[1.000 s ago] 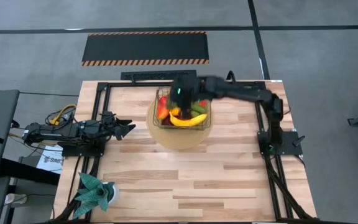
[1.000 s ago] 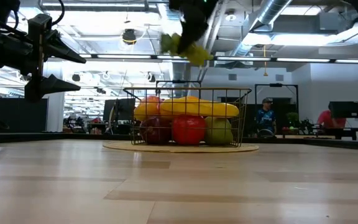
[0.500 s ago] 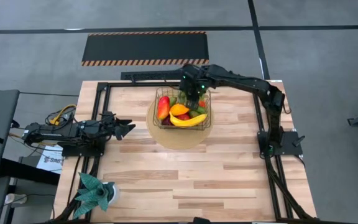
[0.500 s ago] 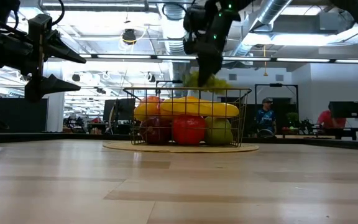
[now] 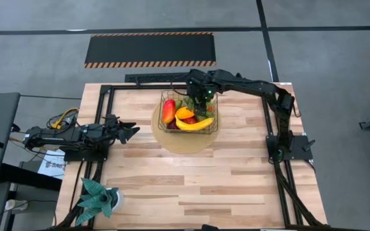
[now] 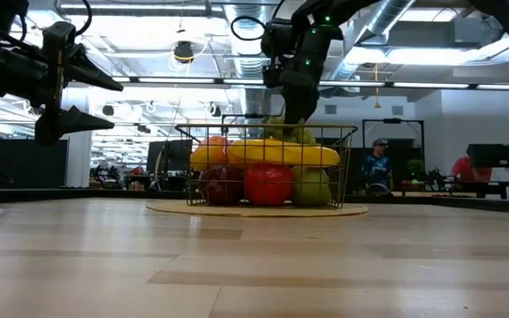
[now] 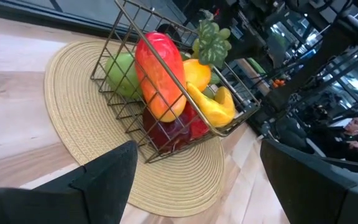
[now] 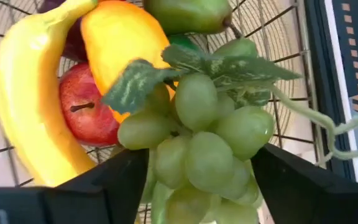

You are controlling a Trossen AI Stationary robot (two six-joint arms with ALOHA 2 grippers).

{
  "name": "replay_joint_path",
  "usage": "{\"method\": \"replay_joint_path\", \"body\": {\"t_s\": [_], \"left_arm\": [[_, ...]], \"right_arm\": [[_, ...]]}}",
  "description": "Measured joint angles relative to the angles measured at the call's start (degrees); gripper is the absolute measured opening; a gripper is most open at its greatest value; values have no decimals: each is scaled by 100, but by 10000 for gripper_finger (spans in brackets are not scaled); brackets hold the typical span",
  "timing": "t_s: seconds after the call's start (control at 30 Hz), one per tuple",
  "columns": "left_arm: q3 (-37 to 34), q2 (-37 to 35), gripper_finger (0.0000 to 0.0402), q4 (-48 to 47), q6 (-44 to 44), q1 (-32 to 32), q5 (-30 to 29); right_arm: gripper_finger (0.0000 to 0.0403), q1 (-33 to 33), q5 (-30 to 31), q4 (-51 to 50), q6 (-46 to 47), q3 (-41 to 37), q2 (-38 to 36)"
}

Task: Build produce basket
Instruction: Put the green grapes into the wire basket, then return to Home Position

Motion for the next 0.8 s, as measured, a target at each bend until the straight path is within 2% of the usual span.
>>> {"method": "replay_joint_path", "body": {"t_s": [0.23, 0.5, 0.63, 0.8], "left_arm": [[52, 0, 328, -83, -192, -1, 25], [499, -2, 328, -59, -118, -1, -1], [920, -3, 328, -15, 140, 0, 0], [1572, -5, 328, -53, 1246, -1, 99]], "right_arm": [[331, 48, -35, -606, 43, 777, -67], [347, 157, -72, -1675, 337, 2078, -203], [344, 242, -200, -2066, 205, 2367, -663], [342, 351, -210, -2269, 42, 2370, -1613]]}}
